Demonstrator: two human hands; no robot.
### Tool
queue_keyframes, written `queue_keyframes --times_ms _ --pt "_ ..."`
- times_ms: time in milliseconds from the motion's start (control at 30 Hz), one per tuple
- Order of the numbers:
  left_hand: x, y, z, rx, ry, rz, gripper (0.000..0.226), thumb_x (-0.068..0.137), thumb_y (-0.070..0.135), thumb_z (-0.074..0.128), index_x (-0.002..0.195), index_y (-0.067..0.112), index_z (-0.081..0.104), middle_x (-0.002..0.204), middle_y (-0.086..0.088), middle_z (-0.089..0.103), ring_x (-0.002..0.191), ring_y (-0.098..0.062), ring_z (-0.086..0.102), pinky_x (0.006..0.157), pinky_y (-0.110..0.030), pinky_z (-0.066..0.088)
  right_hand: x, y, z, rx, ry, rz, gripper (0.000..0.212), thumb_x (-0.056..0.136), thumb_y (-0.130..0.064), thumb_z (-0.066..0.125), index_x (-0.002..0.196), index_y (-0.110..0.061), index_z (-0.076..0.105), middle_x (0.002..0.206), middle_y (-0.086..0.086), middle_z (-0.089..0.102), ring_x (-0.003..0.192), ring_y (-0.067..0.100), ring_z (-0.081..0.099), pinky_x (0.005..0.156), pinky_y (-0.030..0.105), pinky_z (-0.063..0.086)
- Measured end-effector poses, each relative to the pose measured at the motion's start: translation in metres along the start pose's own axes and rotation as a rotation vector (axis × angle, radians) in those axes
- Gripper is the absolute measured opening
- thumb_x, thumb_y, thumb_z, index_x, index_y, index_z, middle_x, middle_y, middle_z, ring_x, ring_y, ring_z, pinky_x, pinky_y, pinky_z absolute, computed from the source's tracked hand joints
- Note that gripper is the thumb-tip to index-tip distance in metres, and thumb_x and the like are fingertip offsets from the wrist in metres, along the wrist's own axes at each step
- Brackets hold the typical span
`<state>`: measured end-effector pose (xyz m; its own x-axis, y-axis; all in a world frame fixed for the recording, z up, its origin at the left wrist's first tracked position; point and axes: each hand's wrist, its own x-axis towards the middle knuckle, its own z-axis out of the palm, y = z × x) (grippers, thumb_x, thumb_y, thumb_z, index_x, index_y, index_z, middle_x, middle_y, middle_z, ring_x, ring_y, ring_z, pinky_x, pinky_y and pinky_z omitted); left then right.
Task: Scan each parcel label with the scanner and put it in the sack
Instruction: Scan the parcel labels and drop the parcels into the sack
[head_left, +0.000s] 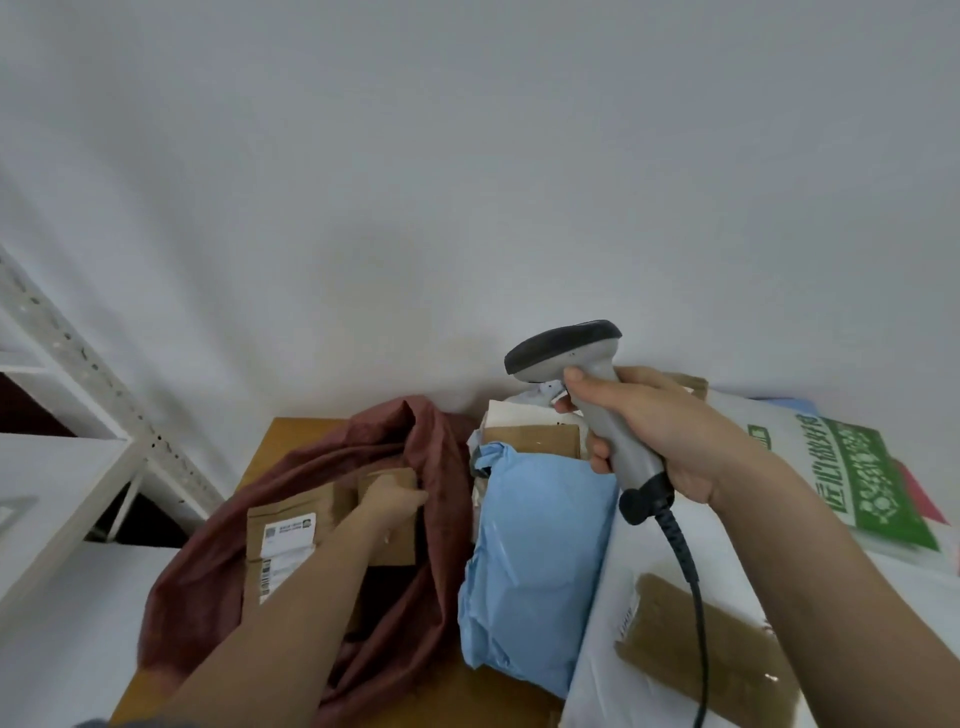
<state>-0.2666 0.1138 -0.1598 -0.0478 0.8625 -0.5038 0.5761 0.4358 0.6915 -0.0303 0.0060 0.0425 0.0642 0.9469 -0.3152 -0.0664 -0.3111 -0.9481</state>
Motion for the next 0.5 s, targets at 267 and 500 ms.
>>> queue_keyframes --times_ms 267,500 --pt "-0.024 0.042 0.044 -0.17 -0.385 0.144 0.027 0.074 0.031 0.084 0.091 0.016 0.07 0.08 0.008 0.071 0.058 -0.001 0.065 0.051 -0.015 0.047 -0.007 -0.002 -0.02 0.044 0.07 -0.012 0.029 0.091 -0.033 0.066 0.098 -0.005 0.063 0.09 0.008 0.063 0.044 0.014 0.045 0.045 0.026 0.047" --pt "-0.023 0.054 0.051 -0.097 -0.23 0.197 0.024 0.08 0.013 0.079 0.069 0.007 0.058 0.062 0.0 0.055 0.039 0.0 0.051 0.04 -0.013 0.039 -0.012 -0.002 -0.039 0.063 0.109 -0.006 0.038 0.089 -0.035 0.068 0.106 -0.002 0.061 0.094 0.008 0.064 0.048 0.015 0.045 0.047 0.028 0.047"
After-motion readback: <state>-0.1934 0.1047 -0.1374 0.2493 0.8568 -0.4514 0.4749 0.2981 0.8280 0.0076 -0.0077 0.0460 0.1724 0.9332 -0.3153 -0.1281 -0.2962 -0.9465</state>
